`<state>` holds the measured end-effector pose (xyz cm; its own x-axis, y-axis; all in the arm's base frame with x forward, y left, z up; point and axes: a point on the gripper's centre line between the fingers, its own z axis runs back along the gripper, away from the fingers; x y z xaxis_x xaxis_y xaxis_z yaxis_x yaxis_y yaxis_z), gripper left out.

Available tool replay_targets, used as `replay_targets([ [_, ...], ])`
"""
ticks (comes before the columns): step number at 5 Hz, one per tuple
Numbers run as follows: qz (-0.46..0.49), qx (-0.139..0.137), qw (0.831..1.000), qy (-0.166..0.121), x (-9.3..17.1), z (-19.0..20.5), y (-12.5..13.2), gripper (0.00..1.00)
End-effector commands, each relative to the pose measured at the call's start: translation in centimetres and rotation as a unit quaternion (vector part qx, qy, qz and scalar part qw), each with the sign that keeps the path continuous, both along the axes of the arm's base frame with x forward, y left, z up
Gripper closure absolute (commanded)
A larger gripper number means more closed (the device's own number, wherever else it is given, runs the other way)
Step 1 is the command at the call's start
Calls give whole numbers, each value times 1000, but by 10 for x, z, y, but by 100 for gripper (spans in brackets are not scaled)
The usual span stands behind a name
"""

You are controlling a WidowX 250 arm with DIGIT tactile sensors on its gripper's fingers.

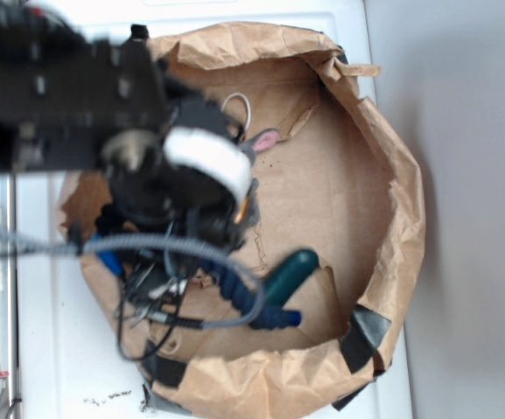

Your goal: Grab the blue rope.

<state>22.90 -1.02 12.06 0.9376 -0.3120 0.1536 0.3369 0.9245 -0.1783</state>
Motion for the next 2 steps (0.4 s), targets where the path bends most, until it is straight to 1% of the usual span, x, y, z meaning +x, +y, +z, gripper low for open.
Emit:
replay_targets([
  [1, 64, 24, 997, -35, 9, 47, 6, 100],
  [2, 53, 61, 995, -50, 9, 42, 3, 1],
])
